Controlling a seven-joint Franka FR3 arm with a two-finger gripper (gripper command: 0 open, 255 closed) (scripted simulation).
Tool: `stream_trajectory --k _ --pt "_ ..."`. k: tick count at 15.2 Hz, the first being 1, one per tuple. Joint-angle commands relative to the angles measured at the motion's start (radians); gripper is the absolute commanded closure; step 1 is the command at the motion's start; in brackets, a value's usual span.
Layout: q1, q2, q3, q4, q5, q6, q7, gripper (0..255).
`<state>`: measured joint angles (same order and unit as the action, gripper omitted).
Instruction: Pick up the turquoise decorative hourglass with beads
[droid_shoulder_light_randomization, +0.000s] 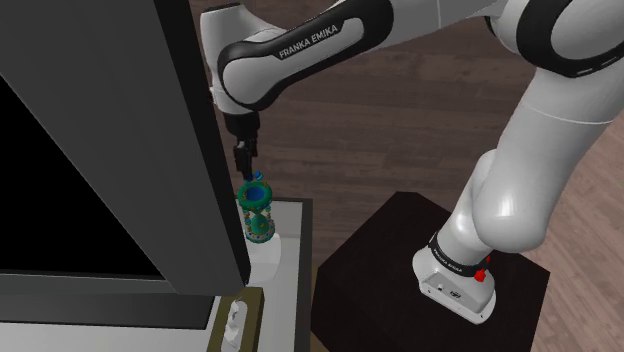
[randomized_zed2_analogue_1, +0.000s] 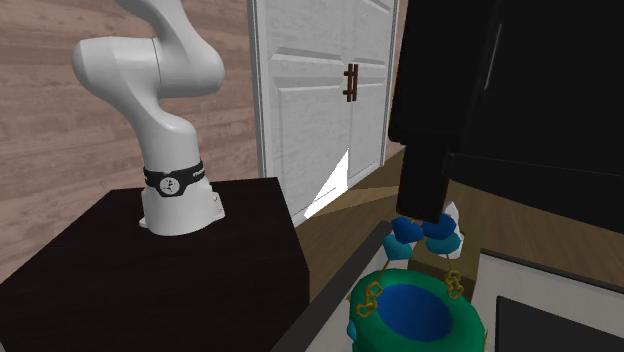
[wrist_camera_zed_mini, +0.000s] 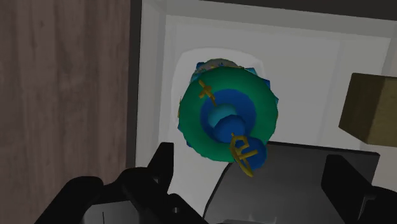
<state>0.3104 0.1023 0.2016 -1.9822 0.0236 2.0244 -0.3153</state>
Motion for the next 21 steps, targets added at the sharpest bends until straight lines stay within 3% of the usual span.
stream_trajectory --k 1,10,11,21 --pt "0.013 0.035 0.012 0.035 -0.002 0.003 -0.004 0" --pt "0.015 0.077 0.010 -0.017 -0.011 0.097 -0.001 0" --pt "0.015 0.076 0.010 -0.017 -0.011 0.095 -0.001 255" --pt "0.015 0.071 0.011 -0.011 -0.010 0.085 -0.001 255"
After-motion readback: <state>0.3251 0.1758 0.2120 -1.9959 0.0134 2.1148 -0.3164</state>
